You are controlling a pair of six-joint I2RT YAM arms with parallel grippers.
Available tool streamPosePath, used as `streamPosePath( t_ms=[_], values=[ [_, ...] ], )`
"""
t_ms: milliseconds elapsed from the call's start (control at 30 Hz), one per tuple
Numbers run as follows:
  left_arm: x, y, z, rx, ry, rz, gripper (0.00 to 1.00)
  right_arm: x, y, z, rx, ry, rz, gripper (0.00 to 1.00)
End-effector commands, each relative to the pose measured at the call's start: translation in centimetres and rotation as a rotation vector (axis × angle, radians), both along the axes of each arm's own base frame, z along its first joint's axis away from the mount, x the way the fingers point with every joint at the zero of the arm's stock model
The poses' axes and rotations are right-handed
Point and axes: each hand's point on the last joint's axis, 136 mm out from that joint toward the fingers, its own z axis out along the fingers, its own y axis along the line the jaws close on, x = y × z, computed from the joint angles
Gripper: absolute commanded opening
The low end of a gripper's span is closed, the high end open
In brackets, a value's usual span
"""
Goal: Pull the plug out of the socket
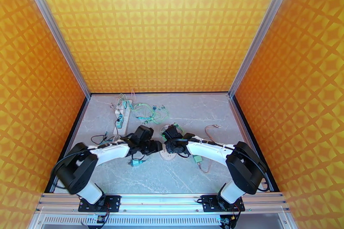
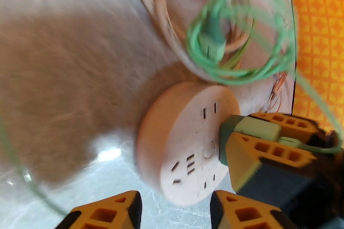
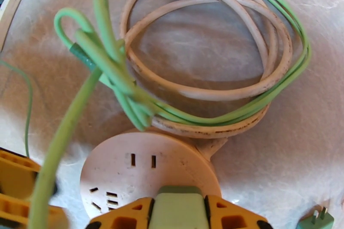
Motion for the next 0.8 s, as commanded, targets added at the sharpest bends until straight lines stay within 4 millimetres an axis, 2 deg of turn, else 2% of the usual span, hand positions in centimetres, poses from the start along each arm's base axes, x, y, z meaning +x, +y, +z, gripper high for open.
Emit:
streamPosePath(
  t_ms=[0,167,267,367,500,667,767],
  values=[
    [-0.1,-1.3,0.1,-0.019,0.001,-0.053,0.48,1.2,1.8,0.7,0.074,-0.02,-0.003,0.23],
    [-0.8,-0.8,-2.2,0.047,0.052,-0.079,0.42,1.4,2.6,0.9,0.099,-0.017,0.004,0.23],
    [-1.6,-0.1,-4.3,0.112,0.103,-0.084,0.42,1.4,3.1,0.9,0.112,-0.007,0.015,0.23],
    [-2.5,0.4,-6.0,0.155,0.148,-0.092,0.36,1.3,3.9,0.9,0.144,0.014,0.025,0.24],
    [-3.2,1.1,-7.7,0.257,0.197,-0.112,0.32,0.6,5.7,0.8,0.16,0.037,0.045,0.25],
    [-3.9,1.7,-9.2,0.33,0.259,-0.125,0.32,-0.5,8.5,0.8,0.211,0.062,0.06,0.25],
    [-4.2,2.1,-9.6,0.352,0.277,-0.126,0.32,-0.5,8.9,1.1,0.228,0.063,0.056,0.25]
  ],
)
